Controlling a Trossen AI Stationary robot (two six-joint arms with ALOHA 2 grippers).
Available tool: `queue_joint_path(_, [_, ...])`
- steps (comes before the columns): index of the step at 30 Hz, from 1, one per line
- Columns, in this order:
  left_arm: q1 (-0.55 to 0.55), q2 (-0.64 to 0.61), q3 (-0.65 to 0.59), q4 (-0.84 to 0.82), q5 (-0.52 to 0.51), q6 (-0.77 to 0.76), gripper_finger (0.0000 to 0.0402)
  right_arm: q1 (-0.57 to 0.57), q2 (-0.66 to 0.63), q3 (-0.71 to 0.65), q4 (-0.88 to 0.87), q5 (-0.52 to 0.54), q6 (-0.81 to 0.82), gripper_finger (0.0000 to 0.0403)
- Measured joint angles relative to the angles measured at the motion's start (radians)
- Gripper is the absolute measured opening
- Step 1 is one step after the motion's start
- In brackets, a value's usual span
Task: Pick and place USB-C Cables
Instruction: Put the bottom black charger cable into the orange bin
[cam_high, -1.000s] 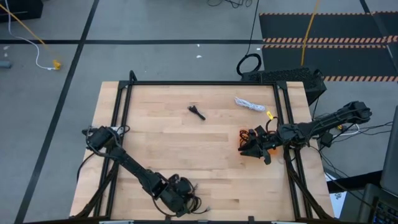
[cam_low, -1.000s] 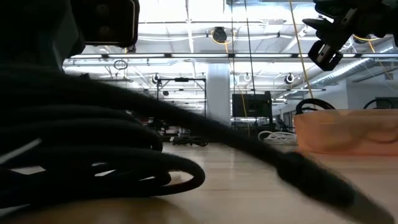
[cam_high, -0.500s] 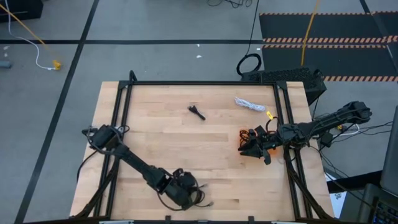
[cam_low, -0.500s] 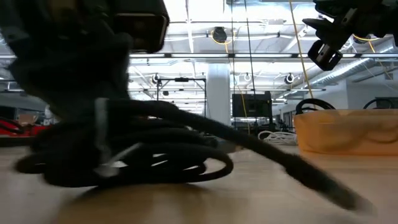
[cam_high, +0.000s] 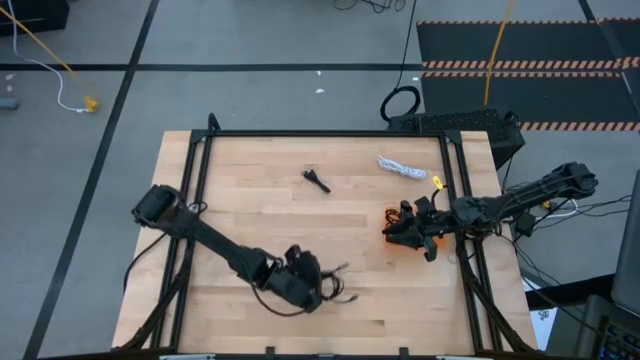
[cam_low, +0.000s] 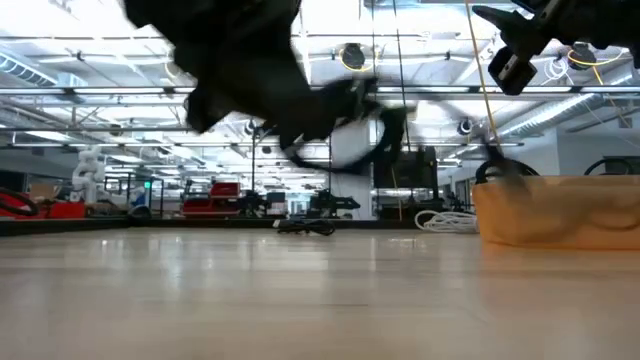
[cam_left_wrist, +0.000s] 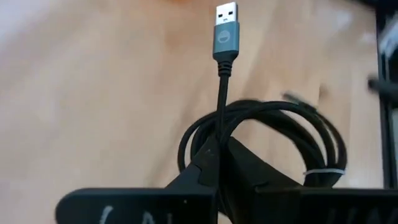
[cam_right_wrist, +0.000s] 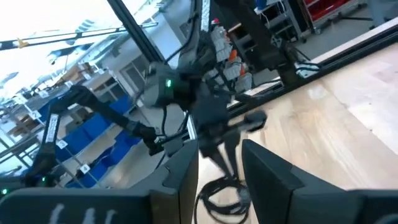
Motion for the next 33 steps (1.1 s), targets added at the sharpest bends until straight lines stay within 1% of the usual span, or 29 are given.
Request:
queue_joint_path(6, [0.072,-0.062,0.001,0.016,-0.15,0.133,0.0008,0.0,0.001,0.0,0.005,-0.001,-0.029,0.0116])
queue_joint_path(9, [0.114,-0.061,0.001,0.074,-0.2,0.206,0.0008,0.0,0.001,0.0,0.004,-0.002,-0.052,0.0116])
queue_joint_path(14, [0.196,-0.061,0.001,0.224,-0.231,0.308,0.0008,0.0,0.001,0.0,0.0,-0.004,-0.1,0.0116])
queue_joint_path(16, [0.225,-0.061,0.001,0.278,-0.265,0.358,0.0008,0.0,0.001,0.0,-0.013,-0.002,-0.138,0.0116])
queue_joint_path(18, [0.249,-0.061,0.001,0.349,-0.305,0.415,0.0008,0.0,0.001,0.0,-0.032,-0.001,-0.201,0.0116])
queue_joint_path(23, [0.298,-0.061,0.001,0.485,-0.341,0.51,0.0008,0.0,0.002,0.0,-0.064,0.004,-0.34,0.0116])
queue_joint_path(25, [0.314,-0.061,0.001,0.53,-0.347,0.534,0.0008,0.0,0.002,0.0,-0.054,0.044,-0.364,0.0116])
queue_joint_path(29, [0.326,-0.061,0.001,0.635,-0.346,0.589,0.0008,-0.002,0.001,0.0,-0.033,0.226,-0.372,0.0116])
queue_joint_path(30, [0.325,-0.061,0.002,0.655,-0.336,0.603,0.0008,-0.006,0.001,0.0,-0.032,0.254,-0.379,0.0116])
queue_joint_path(33, [0.324,-0.061,0.002,0.694,-0.312,0.639,0.0008,-0.021,0.001,0.0,-0.022,0.26,-0.397,0.0117])
